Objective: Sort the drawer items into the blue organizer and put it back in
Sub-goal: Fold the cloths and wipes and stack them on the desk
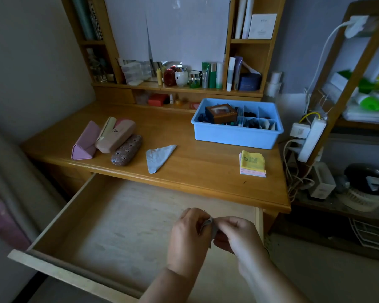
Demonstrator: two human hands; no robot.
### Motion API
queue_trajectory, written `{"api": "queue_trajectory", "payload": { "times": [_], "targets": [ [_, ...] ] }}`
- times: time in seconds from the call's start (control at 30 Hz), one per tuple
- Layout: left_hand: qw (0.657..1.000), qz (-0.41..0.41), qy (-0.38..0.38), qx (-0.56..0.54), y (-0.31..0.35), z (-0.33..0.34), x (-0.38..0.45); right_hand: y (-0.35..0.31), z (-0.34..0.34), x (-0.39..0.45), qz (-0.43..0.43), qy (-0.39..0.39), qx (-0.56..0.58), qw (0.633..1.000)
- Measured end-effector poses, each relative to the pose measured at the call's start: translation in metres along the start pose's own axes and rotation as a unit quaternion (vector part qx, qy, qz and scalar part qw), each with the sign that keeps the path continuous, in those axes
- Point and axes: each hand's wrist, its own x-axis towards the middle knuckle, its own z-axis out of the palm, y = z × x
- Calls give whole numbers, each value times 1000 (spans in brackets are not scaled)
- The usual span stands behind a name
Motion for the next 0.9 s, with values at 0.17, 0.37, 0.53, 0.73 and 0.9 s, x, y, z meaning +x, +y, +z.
{"api": "queue_trajectory", "payload": {
  "times": [0.17, 0.37, 0.53, 0.73, 0.9],
  "targets": [
    [999, 18, 2, -34, 6, -3, -8, -4, 1, -7, 3, 6, 27, 1000],
    [997, 65, 24, -15, 10, -7, -11, -6, 2, -10, 7, 0, 44, 999],
    [988, 126, -41, 73, 9, -13, -17, -6, -1, -7, 50, -20, 104, 993],
    [985, 135, -97, 51, 9, -13, -23, -5, -5, -7, -16, -21, 66, 997],
    [956, -152, -50, -247, 15, -30, -6, -19, -18, -6, -97, -99, -60, 988]
  ]
}}
